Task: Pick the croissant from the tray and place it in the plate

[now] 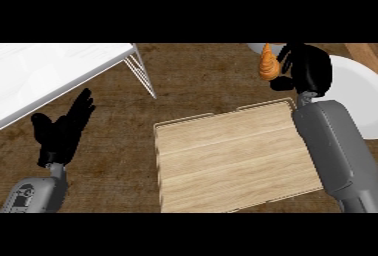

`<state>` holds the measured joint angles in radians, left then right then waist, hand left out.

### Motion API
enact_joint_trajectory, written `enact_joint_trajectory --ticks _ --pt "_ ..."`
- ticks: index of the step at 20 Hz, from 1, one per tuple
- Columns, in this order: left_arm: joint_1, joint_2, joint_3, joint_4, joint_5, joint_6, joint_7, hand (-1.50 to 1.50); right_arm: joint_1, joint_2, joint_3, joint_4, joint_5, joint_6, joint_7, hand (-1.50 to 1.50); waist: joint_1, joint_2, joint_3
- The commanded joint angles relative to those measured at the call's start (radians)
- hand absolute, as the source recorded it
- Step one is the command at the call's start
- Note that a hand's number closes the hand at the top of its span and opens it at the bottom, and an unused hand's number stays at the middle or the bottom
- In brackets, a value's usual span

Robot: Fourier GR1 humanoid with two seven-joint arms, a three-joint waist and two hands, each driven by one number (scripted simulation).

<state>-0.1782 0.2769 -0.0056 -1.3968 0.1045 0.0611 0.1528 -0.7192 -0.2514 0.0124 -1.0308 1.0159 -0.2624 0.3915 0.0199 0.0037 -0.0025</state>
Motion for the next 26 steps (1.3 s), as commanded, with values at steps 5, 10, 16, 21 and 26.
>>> enact_joint_trajectory --ticks 5,10,16,21,26 --pt "-0.032 -0.012 0.0 0.026 -0.014 0.008 0.022 0.0 -0.086 0.009 -0.129 0.135 0.128 -0.296 0.23 1.5 -0.005 0.004 0.003" --pt "-0.045 -0.017 0.011 0.022 -0.034 0.03 0.037 0.0 -0.119 -0.057 -0.217 0.226 0.07 -0.359 0.191 1.5 -0.01 0.002 0.003" --pt "-0.019 -0.039 0.021 0.057 -0.033 0.005 -0.03 0.0 -0.121 -0.156 -0.295 0.381 0.002 -0.393 0.083 1.5 -0.008 0.003 0.003" --pt "-0.023 -0.028 0.043 0.083 -0.027 -0.019 -0.054 0.0 -0.088 -0.245 -0.337 0.504 -0.045 -0.366 -0.033 1.5 -0.005 0.007 0.003" --pt "0.026 -0.024 0.022 -0.01 -0.044 -0.021 -0.028 0.0 -0.071 -0.272 -0.382 0.602 -0.134 -0.246 -0.144 1.5 -0.002 0.003 0.004"
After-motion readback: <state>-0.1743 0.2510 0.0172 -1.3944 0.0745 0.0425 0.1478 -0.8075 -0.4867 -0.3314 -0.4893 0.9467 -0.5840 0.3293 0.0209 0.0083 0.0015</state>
